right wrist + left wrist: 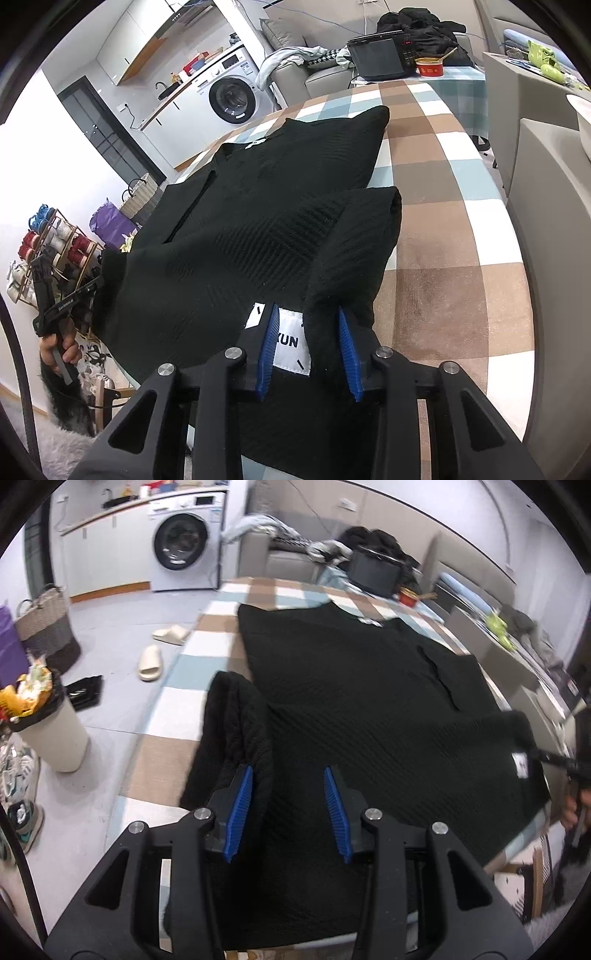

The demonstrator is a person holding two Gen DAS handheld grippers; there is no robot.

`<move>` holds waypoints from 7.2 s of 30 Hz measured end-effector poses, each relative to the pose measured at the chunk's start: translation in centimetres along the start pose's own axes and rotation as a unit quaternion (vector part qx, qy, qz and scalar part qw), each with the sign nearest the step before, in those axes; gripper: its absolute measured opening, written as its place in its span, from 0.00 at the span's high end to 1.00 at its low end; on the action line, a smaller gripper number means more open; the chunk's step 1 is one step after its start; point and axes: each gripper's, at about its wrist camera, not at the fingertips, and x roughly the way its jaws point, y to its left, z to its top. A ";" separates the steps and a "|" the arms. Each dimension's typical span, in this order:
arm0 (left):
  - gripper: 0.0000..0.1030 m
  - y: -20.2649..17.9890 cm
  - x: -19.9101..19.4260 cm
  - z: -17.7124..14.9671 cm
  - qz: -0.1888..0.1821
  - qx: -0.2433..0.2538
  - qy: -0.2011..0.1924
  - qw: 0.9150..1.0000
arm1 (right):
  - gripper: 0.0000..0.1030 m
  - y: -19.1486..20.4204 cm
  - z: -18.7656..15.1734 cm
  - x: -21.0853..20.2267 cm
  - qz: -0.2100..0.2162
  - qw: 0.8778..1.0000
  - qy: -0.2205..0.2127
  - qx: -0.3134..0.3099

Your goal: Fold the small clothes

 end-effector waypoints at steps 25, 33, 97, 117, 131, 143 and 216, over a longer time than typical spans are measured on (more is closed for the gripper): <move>0.63 3.8 1.1 -0.3 0.040 -0.039 0.012 0.998 | 0.67 0.2 0.0 0.2 -0.017 1.000 0.010 0.000; 0.75 3.8 2.1 -0.7 0.050 -0.042 0.024 0.998 | 0.67 0.2 -0.1 0.2 -0.016 1.000 0.009 0.000; 0.74 3.9 6.1 2.7 0.022 -0.085 0.033 0.996 | 0.72 -2.5 1.2 1.1 -0.045 0.997 -0.007 0.064; 0.74 2.8 2.2 0.0 -0.005 -0.065 0.043 0.997 | 0.71 -1.4 0.6 -0.1 0.011 0.998 0.001 0.059; 0.95 5.0 0.7 2.2 -0.041 -0.131 -0.039 0.990 | 0.94 -1.4 1.5 -2.0 0.036 0.994 -0.073 0.071; 0.95 8.0 4.8 12.7 -0.082 -0.189 -0.085 0.975 | 0.94 -5.0 10.1 -0.5 0.071 0.955 -0.173 0.229; 0.55 8.3 7.9 10.9 -0.060 -0.211 -0.059 0.974 | 0.56 0.6 10.6 5.8 -0.027 0.999 -0.020 0.010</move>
